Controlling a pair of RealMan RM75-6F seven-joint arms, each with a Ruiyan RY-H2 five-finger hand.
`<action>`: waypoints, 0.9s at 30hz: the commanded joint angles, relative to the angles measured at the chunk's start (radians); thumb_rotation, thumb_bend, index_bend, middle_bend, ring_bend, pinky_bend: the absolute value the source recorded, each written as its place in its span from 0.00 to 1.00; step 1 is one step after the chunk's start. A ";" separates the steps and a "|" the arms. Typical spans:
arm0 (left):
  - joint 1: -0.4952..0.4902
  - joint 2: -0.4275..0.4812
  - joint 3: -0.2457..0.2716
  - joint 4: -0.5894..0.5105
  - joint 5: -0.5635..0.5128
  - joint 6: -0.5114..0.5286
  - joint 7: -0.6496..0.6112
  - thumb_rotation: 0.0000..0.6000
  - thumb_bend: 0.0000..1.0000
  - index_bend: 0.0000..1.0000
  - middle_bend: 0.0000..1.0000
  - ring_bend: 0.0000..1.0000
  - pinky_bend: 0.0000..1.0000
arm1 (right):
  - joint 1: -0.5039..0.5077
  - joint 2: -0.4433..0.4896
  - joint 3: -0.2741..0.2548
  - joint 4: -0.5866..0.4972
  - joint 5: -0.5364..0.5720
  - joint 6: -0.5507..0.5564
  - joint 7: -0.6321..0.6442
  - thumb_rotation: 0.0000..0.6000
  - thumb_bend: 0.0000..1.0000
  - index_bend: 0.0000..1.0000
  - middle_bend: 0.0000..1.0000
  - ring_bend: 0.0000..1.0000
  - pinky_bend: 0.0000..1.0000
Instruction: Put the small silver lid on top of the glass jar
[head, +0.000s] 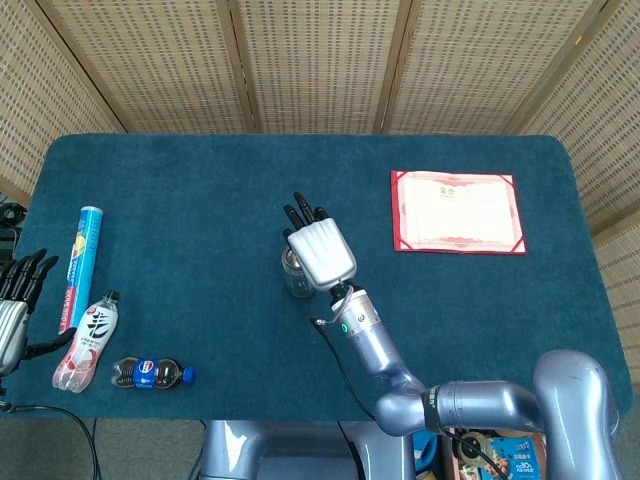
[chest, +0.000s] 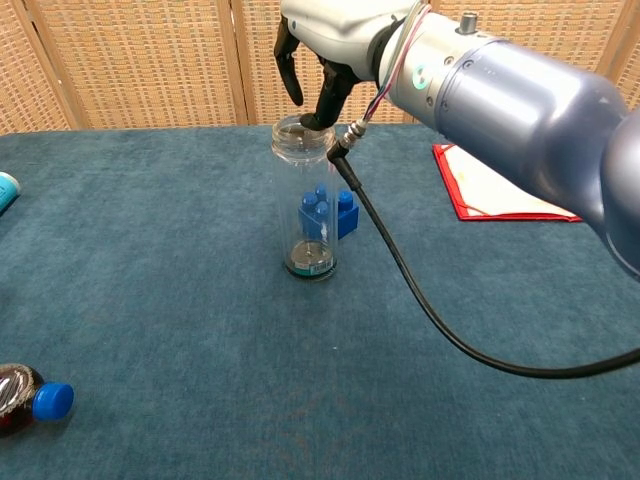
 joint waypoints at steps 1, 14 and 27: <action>0.000 0.000 0.000 0.000 -0.001 0.000 0.000 1.00 0.20 0.00 0.00 0.00 0.00 | -0.001 0.001 0.000 -0.003 0.003 0.001 -0.002 1.00 0.38 0.59 0.22 0.11 0.36; 0.001 0.001 0.000 -0.001 -0.001 0.004 -0.001 1.00 0.20 0.00 0.00 0.00 0.00 | -0.016 0.058 0.013 -0.084 -0.005 0.047 -0.040 1.00 0.32 0.43 0.12 0.05 0.36; 0.004 -0.003 0.003 -0.001 -0.004 0.005 0.015 1.00 0.20 0.00 0.00 0.00 0.00 | -0.178 0.307 -0.029 -0.326 -0.089 0.211 -0.053 1.00 0.29 0.34 0.02 0.00 0.28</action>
